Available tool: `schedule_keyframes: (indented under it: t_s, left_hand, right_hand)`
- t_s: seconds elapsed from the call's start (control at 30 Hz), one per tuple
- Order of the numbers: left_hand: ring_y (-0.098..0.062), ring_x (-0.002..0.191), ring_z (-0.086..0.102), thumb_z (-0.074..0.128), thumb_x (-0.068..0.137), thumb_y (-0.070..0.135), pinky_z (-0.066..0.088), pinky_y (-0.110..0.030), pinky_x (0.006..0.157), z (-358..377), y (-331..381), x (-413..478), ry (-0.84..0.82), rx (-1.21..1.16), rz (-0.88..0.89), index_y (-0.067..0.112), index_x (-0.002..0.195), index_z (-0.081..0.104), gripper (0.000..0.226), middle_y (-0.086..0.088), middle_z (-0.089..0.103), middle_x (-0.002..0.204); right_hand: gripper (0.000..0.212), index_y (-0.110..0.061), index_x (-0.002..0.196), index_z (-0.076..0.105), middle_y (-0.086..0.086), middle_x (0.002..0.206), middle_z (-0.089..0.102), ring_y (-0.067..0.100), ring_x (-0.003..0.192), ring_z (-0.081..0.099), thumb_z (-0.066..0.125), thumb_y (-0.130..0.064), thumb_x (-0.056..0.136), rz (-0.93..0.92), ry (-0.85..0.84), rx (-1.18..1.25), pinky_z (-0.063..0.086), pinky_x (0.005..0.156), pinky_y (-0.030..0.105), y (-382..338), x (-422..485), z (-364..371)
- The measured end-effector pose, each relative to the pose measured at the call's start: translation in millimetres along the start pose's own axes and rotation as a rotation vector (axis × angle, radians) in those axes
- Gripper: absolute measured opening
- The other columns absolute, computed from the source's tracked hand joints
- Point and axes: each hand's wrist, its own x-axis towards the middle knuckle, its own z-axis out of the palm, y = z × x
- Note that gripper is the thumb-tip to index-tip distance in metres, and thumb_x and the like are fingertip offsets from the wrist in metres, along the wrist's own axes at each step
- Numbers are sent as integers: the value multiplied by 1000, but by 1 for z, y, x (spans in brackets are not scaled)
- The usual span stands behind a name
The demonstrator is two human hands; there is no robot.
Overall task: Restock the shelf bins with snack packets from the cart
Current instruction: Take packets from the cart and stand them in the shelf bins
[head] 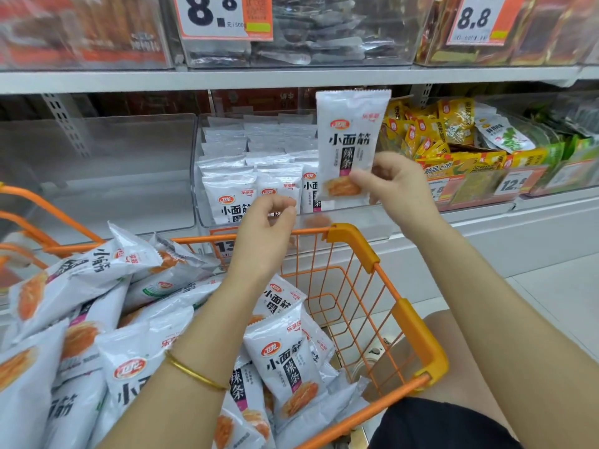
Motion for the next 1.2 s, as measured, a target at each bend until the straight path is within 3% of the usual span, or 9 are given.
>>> schedule_keyframes:
  t_s: [0.17,0.3,0.47,0.63,0.7,0.8,0.87,1.03,1.2]
  left_hand:
    - [-4,78,57,49,94,12,51,-17,70,-1,-4,-1,-12,86,-9,20,108,58,19,6,59,100]
    - [-10,88,59,49,94,12,52,-28,79,-1,-6,0,-25,102,-10,21,107,58,19,1,60,102]
    - [-14,89,62,50,93,12,52,-29,81,0,-9,1,-28,104,-14,23,105,57,18,2,60,99]
    - [-16,89,62,50,92,9,52,-28,81,0,-9,1,-21,113,2,25,102,57,20,1,60,100]
    - [-13,87,62,49,93,9,51,-24,76,-1,-9,1,-16,116,3,23,104,57,20,1,60,100]
    - [-8,83,58,48,93,8,47,-16,68,-2,-9,1,-1,118,5,22,106,57,21,2,59,104]
    - [-10,85,58,47,93,7,46,-15,67,-2,-8,2,17,106,10,22,105,57,21,1,58,108]
    - [-12,90,58,48,90,2,51,-20,72,0,-9,4,55,75,29,21,97,57,21,1,60,109]
    - [-13,91,58,48,92,6,51,-19,67,-1,-9,4,45,58,41,20,97,58,18,6,59,98]
  right_hand:
    - [16,-13,77,58,6,73,65,19,66,61,74,-11,79,241,-183,-291,54,64,33,22,39,10]
    - [24,-10,68,52,12,74,63,21,65,64,73,-5,80,355,-300,-333,57,59,29,27,55,21]
    - [22,-3,98,69,11,92,72,21,82,70,71,-19,83,477,-536,-709,58,81,35,25,60,33]
    - [21,-7,101,63,6,95,69,19,75,65,68,-22,86,540,-650,-819,52,76,32,18,60,38]
    - [18,-9,91,61,5,90,64,22,85,65,68,-25,86,514,-609,-878,51,76,32,16,61,34]
    - [14,-9,88,68,5,87,65,24,81,61,68,-21,83,278,-246,-929,48,67,31,5,54,25]
    - [11,-13,82,71,2,84,68,21,79,63,69,-23,82,100,-183,-843,53,68,32,-12,27,22]
    - [27,-11,99,71,4,92,72,9,77,65,68,-33,84,191,-968,-353,54,67,25,-35,-57,35]
    - [21,-2,95,66,6,80,64,8,67,58,70,-18,83,99,-1079,-411,47,67,29,-18,-74,51]
